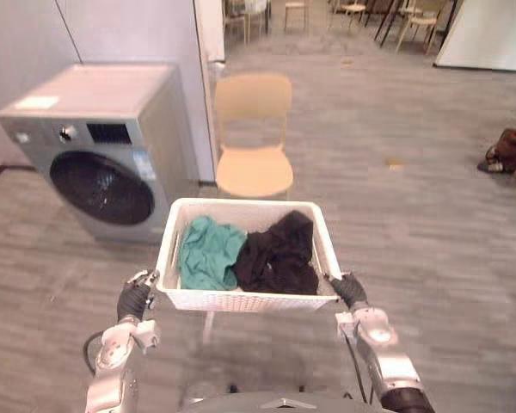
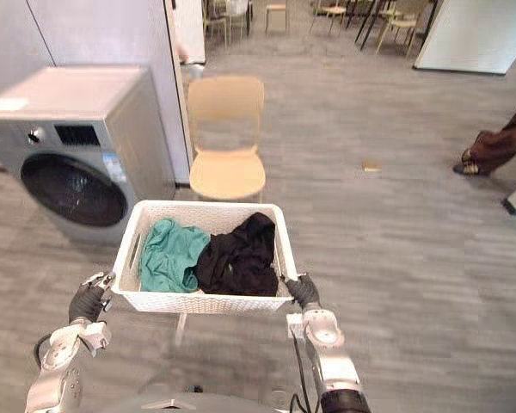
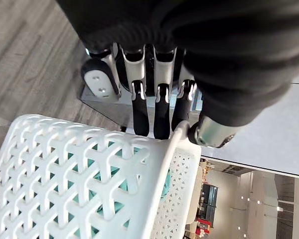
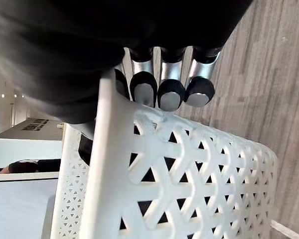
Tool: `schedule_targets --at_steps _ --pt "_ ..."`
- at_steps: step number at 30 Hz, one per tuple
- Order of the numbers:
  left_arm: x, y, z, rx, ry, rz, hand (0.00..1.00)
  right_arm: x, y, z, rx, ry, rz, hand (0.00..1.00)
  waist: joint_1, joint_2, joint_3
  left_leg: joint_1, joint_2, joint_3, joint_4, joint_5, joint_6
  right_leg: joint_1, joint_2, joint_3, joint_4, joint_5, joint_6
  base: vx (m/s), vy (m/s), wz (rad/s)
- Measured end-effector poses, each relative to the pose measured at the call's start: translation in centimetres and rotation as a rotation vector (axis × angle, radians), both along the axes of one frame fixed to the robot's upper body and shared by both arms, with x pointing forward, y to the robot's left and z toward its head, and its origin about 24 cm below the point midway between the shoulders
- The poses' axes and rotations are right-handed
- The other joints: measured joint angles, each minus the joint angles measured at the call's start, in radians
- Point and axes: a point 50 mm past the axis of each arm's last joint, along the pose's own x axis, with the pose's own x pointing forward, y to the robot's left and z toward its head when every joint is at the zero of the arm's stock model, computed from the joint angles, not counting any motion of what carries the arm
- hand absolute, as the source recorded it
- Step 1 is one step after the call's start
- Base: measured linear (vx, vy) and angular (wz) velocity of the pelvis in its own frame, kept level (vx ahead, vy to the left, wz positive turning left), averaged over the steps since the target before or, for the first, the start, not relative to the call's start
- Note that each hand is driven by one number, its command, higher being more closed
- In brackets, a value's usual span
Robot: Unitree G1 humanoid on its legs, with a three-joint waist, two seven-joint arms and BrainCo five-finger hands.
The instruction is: Pick up the laundry basket with both hands and put the clothes into the washing machine.
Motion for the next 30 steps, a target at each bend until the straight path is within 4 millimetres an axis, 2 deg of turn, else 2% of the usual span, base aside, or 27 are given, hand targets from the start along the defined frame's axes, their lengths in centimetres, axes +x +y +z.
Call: schedule_targets --at_steps 1,2,3,4,5,6,7,8,9,10,11,12,13,14,15,16,17,18,19,20,21,23,24,25,27,29,30 --pt "0.5 -0.3 0.3 0.007 -0.015 -0.025 1.00 0.0 -0.4 0.5 -0.004 -0.023 -0.018 1.00 -0.007 0.001 -0.002 0.061 -0.021 -0.013 -0.063 0.002 -0.004 -0.079 0.004 -0.015 -0.134 -0.018 0.007 0.70 0.104 0.45" --pt "0.7 -0.5 0.4 0.006 -0.021 -0.035 1.00 0.1 -0.8 0.7 -0.008 -0.033 -0.028 1.00 -0.016 0.000 -0.004 0.083 -0.023 -0.025 -0.087 -0.002 -0.010 -0.101 0.009 -0.021 -0.230 -0.015 0.006 0.73 0.054 0.60" --pt "1.1 -1.1 0.5 0.001 -0.031 -0.058 1.00 0.0 -1.3 1.0 -0.016 -0.041 -0.044 1.00 -0.031 0.000 -0.007 0.119 -0.030 -0.046 -0.119 -0.014 -0.032 -0.125 0.018 -0.034 -0.477 0.023 0.007 0.73 0.003 0.78" --pt "1.5 -1.5 0.7 0.002 -0.039 -0.079 1.00 -0.4 -1.7 1.0 -0.023 -0.042 -0.062 1.00 -0.035 -0.007 -0.011 0.154 -0.043 -0.058 -0.132 -0.034 -0.062 -0.130 0.020 -0.040 -0.694 0.088 0.009 0.87 -0.009 0.77" --pt "1.6 -1.6 0.7 0.001 -0.038 -0.083 1.00 -0.5 -1.9 1.0 -0.029 -0.036 -0.062 1.00 -0.037 -0.010 -0.012 0.169 -0.045 -0.058 -0.126 -0.052 -0.076 -0.137 0.018 -0.040 -0.753 0.113 0.007 0.75 -0.075 0.85" --pt "1.6 -1.8 0.5 -0.001 -0.031 -0.091 1.00 -0.9 -2.0 0.7 -0.031 -0.021 -0.066 1.00 -0.047 -0.014 -0.011 0.177 -0.036 -0.053 -0.025 -0.100 -0.087 -0.146 0.000 -0.035 -0.733 0.117 -0.004 0.77 -0.150 1.08" --pt "1.6 -2.3 0.1 -0.009 -0.014 -0.099 1.00 -1.6 -2.4 0.2 -0.036 0.003 -0.081 1.00 -0.062 -0.019 -0.010 0.129 0.002 -0.017 0.226 -0.126 -0.087 -0.142 -0.019 -0.029 -0.618 0.183 -0.045 0.78 -0.189 1.27" --pt "1.5 -2.6 -0.2 -0.022 -0.001 -0.096 1.00 -1.8 -2.8 0.2 -0.050 0.011 -0.085 1.00 -0.076 0.003 -0.007 0.088 0.058 0.009 0.385 -0.107 -0.088 -0.130 -0.015 -0.049 -0.562 0.188 -0.044 0.61 -0.152 1.10" --pt "1.4 -3.4 -0.7 -0.062 0.019 -0.081 1.00 -1.9 -3.4 0.3 -0.077 0.016 -0.082 1.00 -0.070 0.063 -0.012 -0.003 0.169 0.036 0.598 -0.005 -0.078 -0.100 0.029 -0.083 -0.522 0.134 -0.055 0.66 -0.106 0.25" --pt "1.4 -3.9 -1.0 -0.083 0.029 -0.072 1.00 -1.4 -3.8 0.8 -0.100 0.002 -0.073 1.00 -0.023 0.102 -0.012 -0.080 0.241 0.028 0.780 0.113 -0.075 -0.060 0.075 -0.070 -0.522 0.093 -0.071 0.73 -0.066 -0.32" --pt "1.4 -3.8 -1.0 -0.077 0.031 -0.077 1.00 -0.8 -3.7 1.2 -0.098 -0.020 -0.087 1.00 0.003 0.094 -0.004 -0.183 0.246 -0.020 0.904 0.069 -0.107 0.013 0.090 -0.056 -0.576 0.081 -0.075 0.70 -0.062 -0.57" --pt "1.4 -3.6 -1.0 -0.071 0.030 -0.078 1.00 -0.7 -3.6 1.2 -0.092 -0.026 -0.091 1.00 0.006 0.084 0.003 -0.210 0.245 -0.025 0.909 0.053 -0.116 0.056 0.092 -0.052 -0.618 0.082 -0.073 0.53 -0.035 -0.28" --pt "1.4 -3.4 -0.9 -0.061 0.029 -0.082 1.00 -0.6 -3.4 1.3 -0.084 -0.033 -0.095 1.00 0.009 0.066 0.015 -0.235 0.245 -0.023 0.871 0.026 -0.128 0.132 0.093 -0.046 -0.689 0.092 -0.065 0.57 0.004 0.00" --pt "1.4 -3.0 -0.8 -0.047 0.025 -0.092 1.00 -0.6 -3.2 1.3 -0.068 -0.040 -0.103 1.00 0.013 0.038 0.019 -0.270 0.230 -0.019 0.682 -0.019 -0.154 0.239 0.092 -0.042 -0.817 0.108 -0.065 0.46 0.013 0.02" --pt "1.4 -2.9 -0.7 -0.044 0.020 -0.096 1.00 -0.6 -3.1 1.3 -0.063 -0.046 -0.107 1.00 0.016 0.029 0.014 -0.285 0.215 -0.023 0.572 -0.026 -0.156 0.263 0.092 -0.038 -0.859 0.109 -0.066 0.42 0.097 -0.02" --pt "1.6 -2.9 -0.3 -0.042 -0.001 -0.101 1.00 -0.5 -3.2 1.6 -0.064 -0.062 -0.108 1.00 0.021 0.025 0.012 -0.304 0.190 -0.040 0.386 -0.023 -0.160 0.284 0.092 -0.028 -0.899 0.110 -0.067 0.30 0.162 -0.20" --pt "1.8 -3.0 0.4 -0.041 -0.032 -0.108 1.00 -0.4 -3.4 1.8 -0.068 -0.080 -0.108 1.00 0.028 0.033 0.006 -0.311 0.169 -0.071 0.143 0.020 -0.181 0.292 0.096 -0.012 -0.926 0.103 -0.056 0.36 0.212 -0.40" --pt "1.8 -3.0 0.6 -0.040 -0.041 -0.106 1.00 -0.4 -3.3 1.8 -0.066 -0.078 -0.104 1.00 0.041 0.046 0.000 -0.301 0.164 -0.074 0.095 0.107 -0.182 0.300 0.099 0.012 -0.933 0.100 -0.041 0.34 0.253 -0.77" --pt "1.7 -2.6 0.6 -0.030 -0.039 -0.094 1.00 -0.6 -2.7 1.3 -0.042 -0.063 -0.104 1.00 0.055 0.026 -0.001 -0.265 0.149 -0.044 0.097 0.108 -0.146 0.322 0.081 0.058 -0.941 0.086 -0.017 0.35 0.254 -0.65" --pt "1.7 -2.2 0.7 -0.022 -0.041 -0.087 1.00 -0.7 -2.4 1.1 -0.028 -0.059 -0.101 1.00 0.049 0.016 -0.009 -0.269 0.142 -0.039 0.113 0.088 -0.137 0.321 0.071 0.065 -0.934 0.079 -0.002 0.37 0.244 -0.55" --pt "2.0 -1.9 0.9 -0.023 -0.052 -0.073 1.00 -0.7 -2.0 1.0 -0.018 -0.054 -0.094 1.00 0.042 0.008 -0.009 -0.277 0.147 -0.018 0.160 0.058 -0.100 0.305 0.055 0.067 -0.877 0.077 0.056 0.35 0.225 -0.36" --pt "1.9 -1.8 0.8 -0.023 -0.048 -0.063 1.00 -0.8 -1.7 0.3 -0.012 -0.025 -0.087 1.00 0.043 0.001 -0.002 -0.246 0.155 0.037 0.184 0.041 -0.079 0.250 0.034 0.070 -0.731 0.062 0.080 0.28 0.208 -0.51" --pt "1.6 -1.7 0.6 -0.017 -0.034 -0.061 1.00 -1.1 -1.7 -0.2 -0.010 0.000 -0.085 1.00 0.037 0.005 0.009 -0.176 0.148 0.049 0.142 0.031 -0.062 0.209 0.008 0.058 -0.597 0.075 0.089 0.30 0.209 -0.38" --pt "1.2 -1.5 0.3 -0.009 -0.016 -0.058 1.00 -1.6 -1.7 -1.0 -0.001 0.035 -0.084 1.00 0.022 0.002 0.014 -0.093 0.130 0.058 0.067 0.030 -0.058 0.188 -0.027 0.022 -0.501 0.054 0.063 0.25 0.149 -0.24" --pt "0.5 -1.4 -0.1 -0.007 0.000 -0.054 1.00 -2.5 -1.4 -1.7 0.008 0.069 -0.082 1.00 0.007 -0.013 -0.010 -0.041 0.102 0.079 -0.015 0.036 -0.050 0.155 -0.070 0.000 -0.483 0.024 0.044 0.21 0.087 0.01" --pt "0.3 -1.3 -0.2 0.001 0.005 -0.055 1.00 -2.6 -1.4 -1.7 0.013 0.070 -0.090 1.00 0.004 -0.052 -0.031 -0.031 0.068 0.089 -0.047 0.036 -0.050 0.113 -0.116 -0.012 -0.557 0.071 0.000 0.19 -0.029 -0.01" --pt "0.2 -1.2 -0.2 0.001 0.007 -0.054 1.00 -2.7 -1.4 -1.8 0.020 0.070 -0.096 1.00 0.007 -0.066 -0.033 -0.031 0.055 0.089 -0.047 0.036 -0.051 0.099 -0.130 -0.011 -0.605 0.149 -0.009 0.23 -0.130 0.02"
